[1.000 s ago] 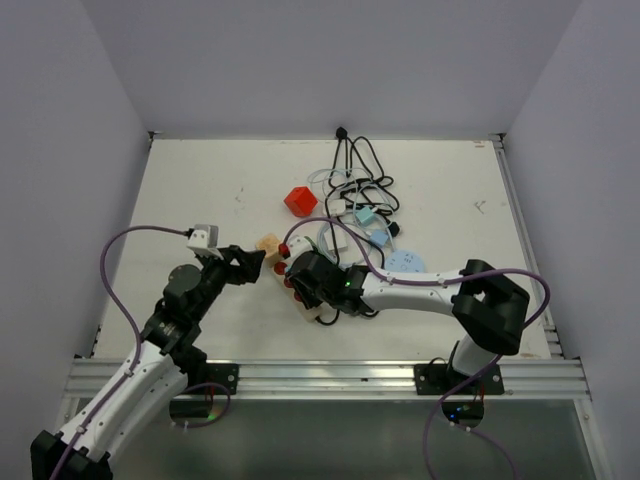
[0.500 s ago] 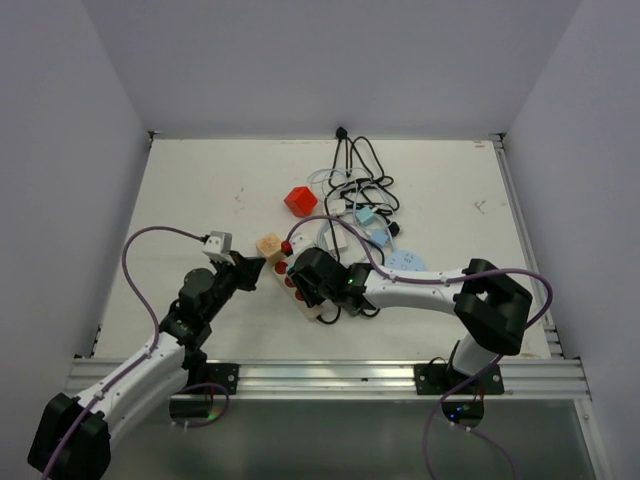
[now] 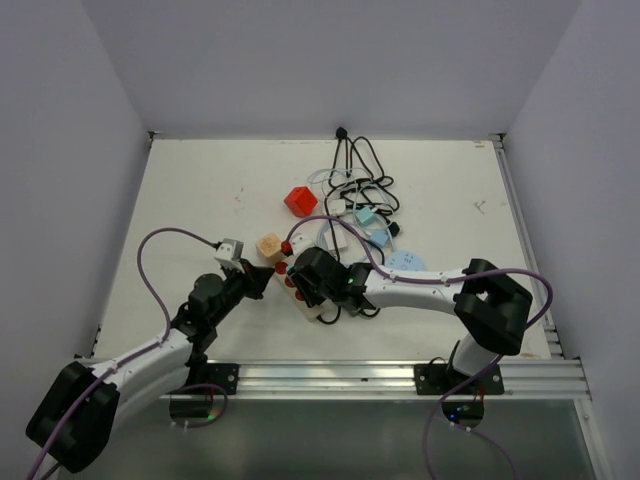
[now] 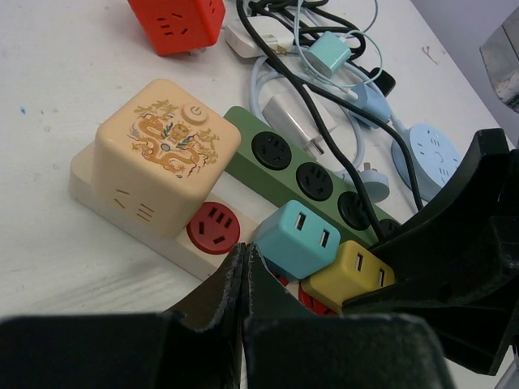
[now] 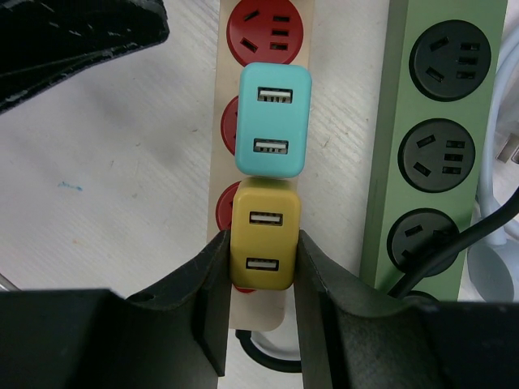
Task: Pull the plug off the socket
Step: Remove the plug from the socket.
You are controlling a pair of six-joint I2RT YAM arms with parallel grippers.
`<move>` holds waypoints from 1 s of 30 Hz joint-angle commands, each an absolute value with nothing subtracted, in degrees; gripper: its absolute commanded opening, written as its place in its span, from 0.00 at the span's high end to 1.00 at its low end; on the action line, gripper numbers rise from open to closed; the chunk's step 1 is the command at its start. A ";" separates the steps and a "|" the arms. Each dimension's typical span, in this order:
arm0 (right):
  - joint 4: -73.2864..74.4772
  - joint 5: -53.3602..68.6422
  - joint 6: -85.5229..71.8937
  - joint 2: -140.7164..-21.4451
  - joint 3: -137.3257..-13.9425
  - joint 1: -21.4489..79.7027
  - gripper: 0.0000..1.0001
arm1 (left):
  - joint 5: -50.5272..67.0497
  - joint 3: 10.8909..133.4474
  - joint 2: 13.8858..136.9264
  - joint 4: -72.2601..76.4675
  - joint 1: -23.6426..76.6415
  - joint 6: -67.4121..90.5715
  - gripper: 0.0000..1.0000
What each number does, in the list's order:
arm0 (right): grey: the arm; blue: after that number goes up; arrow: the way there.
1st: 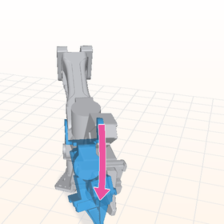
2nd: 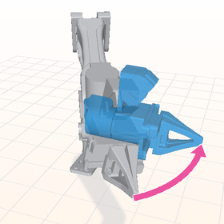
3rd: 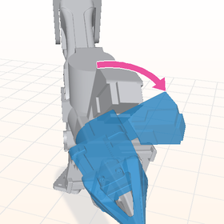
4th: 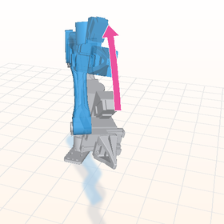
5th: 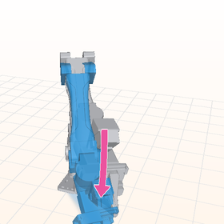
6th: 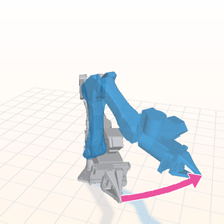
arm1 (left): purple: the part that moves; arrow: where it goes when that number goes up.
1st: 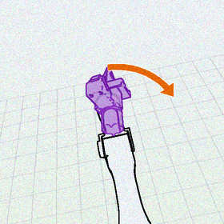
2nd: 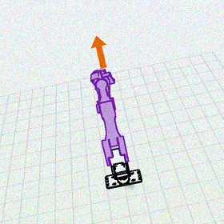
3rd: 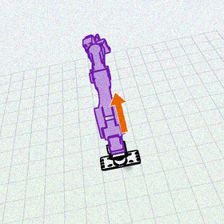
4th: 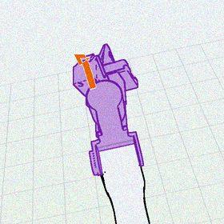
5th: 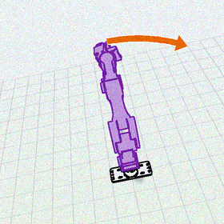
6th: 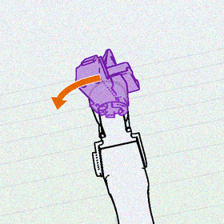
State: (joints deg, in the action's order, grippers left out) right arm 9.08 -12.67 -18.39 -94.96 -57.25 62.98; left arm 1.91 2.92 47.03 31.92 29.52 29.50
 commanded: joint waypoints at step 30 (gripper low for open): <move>7.03 -10.20 -16.96 -92.73 -53.70 62.49 1.00 | -5.89 8.52 76.72 56.86 33.93 29.88 1.00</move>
